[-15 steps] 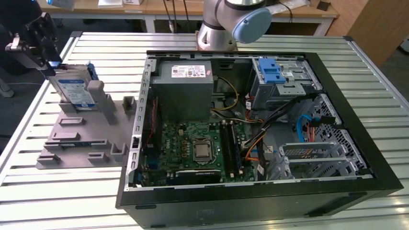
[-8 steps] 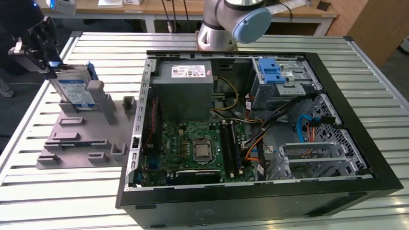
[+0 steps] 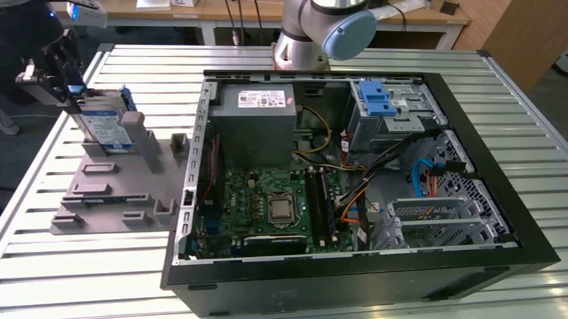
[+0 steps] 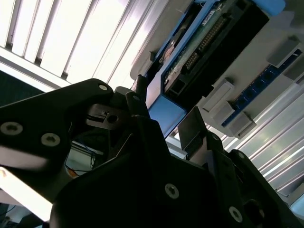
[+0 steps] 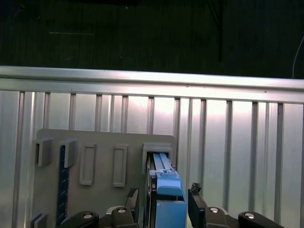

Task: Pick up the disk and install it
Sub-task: 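Pick up the disk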

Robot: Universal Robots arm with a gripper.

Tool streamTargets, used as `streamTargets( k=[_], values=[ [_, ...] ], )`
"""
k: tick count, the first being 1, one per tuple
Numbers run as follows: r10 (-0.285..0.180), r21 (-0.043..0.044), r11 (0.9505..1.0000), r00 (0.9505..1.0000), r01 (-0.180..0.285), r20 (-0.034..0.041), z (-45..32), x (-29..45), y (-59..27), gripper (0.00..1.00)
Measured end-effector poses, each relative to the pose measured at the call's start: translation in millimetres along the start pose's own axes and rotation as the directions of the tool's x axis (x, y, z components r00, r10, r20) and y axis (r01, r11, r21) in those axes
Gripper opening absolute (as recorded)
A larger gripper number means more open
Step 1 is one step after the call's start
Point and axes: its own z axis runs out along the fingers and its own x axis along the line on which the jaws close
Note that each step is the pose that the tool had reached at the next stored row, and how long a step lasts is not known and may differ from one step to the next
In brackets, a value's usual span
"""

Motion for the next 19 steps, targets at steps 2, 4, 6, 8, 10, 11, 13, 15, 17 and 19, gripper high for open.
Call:
streamTargets(
  k=[2, 4, 6, 8, 10, 11, 13, 15, 17, 19],
  values=[
    [0.0, -0.0003, 1.0, 1.0, 0.0, -0.0001, 1.8, 0.0, 0.0, 0.53],
    [0.0, -0.0004, 1.0, 1.0, 0.0, 0.0, 3.0, 0.0, 0.0, 0.53],
    [0.0, -0.0004, 1.0, 1.0, 0.0, 0.0, 4.1, 0.0, 0.0, 0.53],
    [0.0, -0.0006, 1.0, 1.0, 0.0, -0.0001, 4.9, 0.1, 0.0, 0.53],
    [0.0, -0.0007, 1.0, 1.0, 0.0, -0.0001, 5.1, 0.1, 0.0, 0.53],
    [0.0, -0.0004, 1.0, 1.0, 0.0, 0.0, 5.6, 0.1, -0.1, 0.53],
    [0.0, -0.0005, 1.0, 1.0, 0.0, -0.0001, 6.2, 0.1, -0.1, 0.52],
    [0.0, -0.0007, 1.0, 1.0, 0.0, -0.0003, 6.4, 0.1, 0.0, 0.45],
    [0.0, -0.0007, 1.0, 1.0, 0.0, -0.0002, 6.5, 0.1, 0.0, 0.37],
    [0.0, -0.0005, 1.0, 1.0, 0.0, -0.0001, 6.6, 0.1, -0.1, 0.37]
  ],
)
